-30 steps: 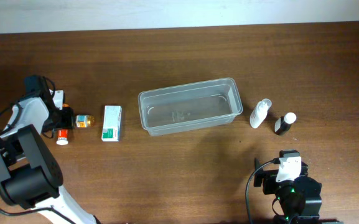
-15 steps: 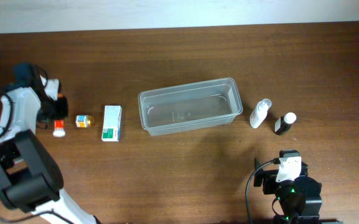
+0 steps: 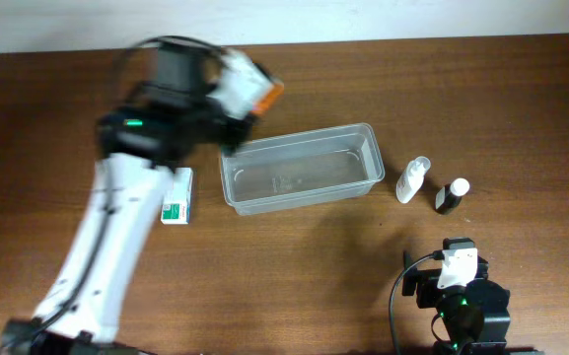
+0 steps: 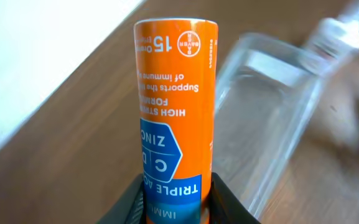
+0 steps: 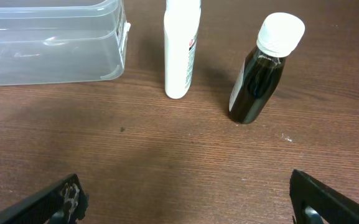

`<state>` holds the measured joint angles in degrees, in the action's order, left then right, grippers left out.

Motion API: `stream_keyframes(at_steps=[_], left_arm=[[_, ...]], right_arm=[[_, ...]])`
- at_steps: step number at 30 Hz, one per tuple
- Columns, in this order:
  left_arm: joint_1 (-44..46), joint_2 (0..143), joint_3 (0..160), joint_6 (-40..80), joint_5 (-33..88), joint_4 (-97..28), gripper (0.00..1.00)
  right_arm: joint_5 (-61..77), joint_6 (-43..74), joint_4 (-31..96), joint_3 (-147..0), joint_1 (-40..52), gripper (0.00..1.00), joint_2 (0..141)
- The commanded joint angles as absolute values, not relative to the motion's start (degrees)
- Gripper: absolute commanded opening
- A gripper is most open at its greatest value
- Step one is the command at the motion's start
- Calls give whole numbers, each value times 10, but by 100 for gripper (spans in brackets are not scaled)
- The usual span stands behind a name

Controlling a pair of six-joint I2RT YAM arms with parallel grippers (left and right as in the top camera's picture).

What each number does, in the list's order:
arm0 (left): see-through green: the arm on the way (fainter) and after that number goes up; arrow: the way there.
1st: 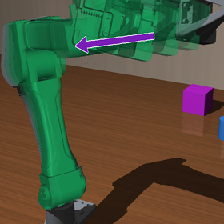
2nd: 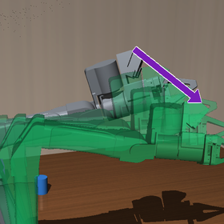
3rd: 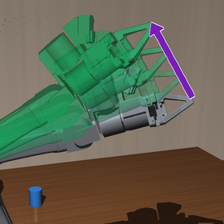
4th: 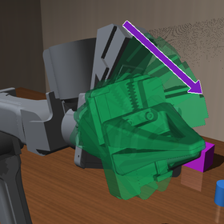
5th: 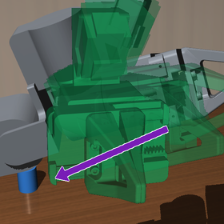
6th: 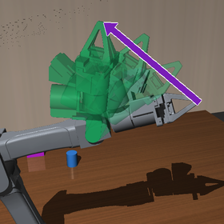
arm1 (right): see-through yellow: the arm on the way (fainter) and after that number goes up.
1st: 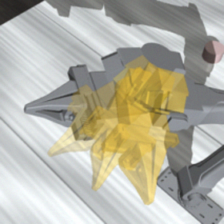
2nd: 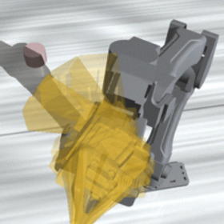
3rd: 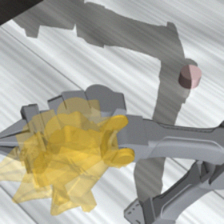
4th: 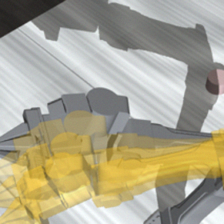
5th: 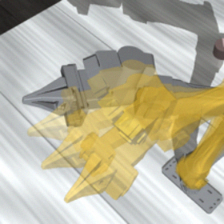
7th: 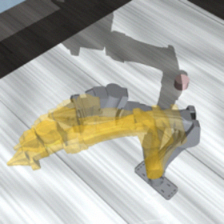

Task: Pack container
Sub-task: 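Carry the orange tube over the container and release it inside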

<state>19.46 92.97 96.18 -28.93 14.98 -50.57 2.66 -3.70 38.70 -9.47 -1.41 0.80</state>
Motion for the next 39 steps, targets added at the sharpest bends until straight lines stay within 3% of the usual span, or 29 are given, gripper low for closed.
stream_keyframes(at_steps=[1, 10, 17, 26, 36, 37, 38, 39], left_arm=[[283, 1002, 954, -387, 81, -460, 1], [344, 1156, 954, -513, 31, -382, 0], [356, 1233, 954, -522, 45, -304, 1], [384, 1254, 954, -521, 49, -265, 13], [386, 1265, 954, -519, 46, -253, 37], [386, 1265, 954, -510, 44, -253, 42], [386, 1265, 954, -506, 41, -253, 64], [386, 1265, 954, -503, 36, -253, 100]], right_arm=[[30, -41, 386, -91, -16, 98, 4], [30, -41, 386, -91, -16, 98, 4], [30, -41, 386, -91, -16, 98, 4], [30, -41, 386, -91, -16, 98, 4], [30, -41, 386, -91, -16, 98, 4], [30, -41, 386, -91, -16, 98, 4], [30, -41, 386, -91, -16, 98, 4], [30, -41, 386, -91, -16, 98, 4]])
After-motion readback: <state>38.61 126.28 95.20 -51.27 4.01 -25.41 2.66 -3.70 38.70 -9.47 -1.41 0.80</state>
